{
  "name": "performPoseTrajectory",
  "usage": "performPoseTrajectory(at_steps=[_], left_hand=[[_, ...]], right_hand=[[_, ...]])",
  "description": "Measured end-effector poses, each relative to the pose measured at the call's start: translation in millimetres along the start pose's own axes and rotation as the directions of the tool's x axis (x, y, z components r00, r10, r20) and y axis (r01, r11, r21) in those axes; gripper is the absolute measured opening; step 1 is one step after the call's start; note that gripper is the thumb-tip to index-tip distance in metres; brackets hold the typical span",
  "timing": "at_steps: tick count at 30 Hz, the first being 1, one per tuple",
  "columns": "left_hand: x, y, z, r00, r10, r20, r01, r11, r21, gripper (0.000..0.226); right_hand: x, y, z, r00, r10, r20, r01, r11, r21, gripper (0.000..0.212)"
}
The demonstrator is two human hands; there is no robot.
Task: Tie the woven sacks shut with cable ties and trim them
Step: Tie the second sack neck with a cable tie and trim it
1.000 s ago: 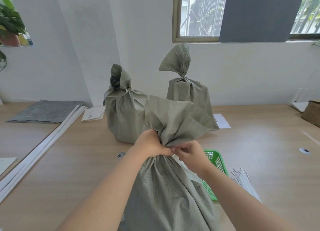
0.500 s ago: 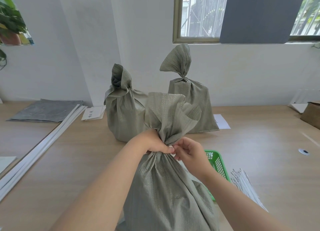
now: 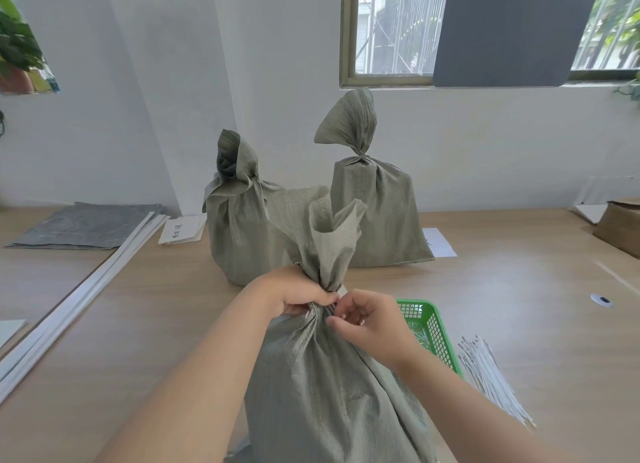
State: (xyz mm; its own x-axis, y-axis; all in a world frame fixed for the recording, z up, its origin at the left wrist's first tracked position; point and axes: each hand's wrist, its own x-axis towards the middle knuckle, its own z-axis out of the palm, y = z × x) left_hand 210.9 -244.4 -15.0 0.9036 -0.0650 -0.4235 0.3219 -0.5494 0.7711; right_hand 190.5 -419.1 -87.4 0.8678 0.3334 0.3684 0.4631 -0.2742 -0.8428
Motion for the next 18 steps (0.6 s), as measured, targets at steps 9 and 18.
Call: performPoseTrajectory(at_steps=[9, 18], left_hand=[[-2, 0, 22, 0.979, -0.007, -0.205, 0.006, 1.000, -0.007, 0.009], [-1, 0, 26, 0.971, -0.101, -0.216, 0.075, 0.989, -0.125, 0.019]], right_hand=[[8, -4, 24, 0.954, -0.255, -0.161, 0.164, 0.887, -0.432, 0.043], [8, -6, 25, 0.951, -0.297, -0.081, 0.181, 0.753, -0.633, 0.060]])
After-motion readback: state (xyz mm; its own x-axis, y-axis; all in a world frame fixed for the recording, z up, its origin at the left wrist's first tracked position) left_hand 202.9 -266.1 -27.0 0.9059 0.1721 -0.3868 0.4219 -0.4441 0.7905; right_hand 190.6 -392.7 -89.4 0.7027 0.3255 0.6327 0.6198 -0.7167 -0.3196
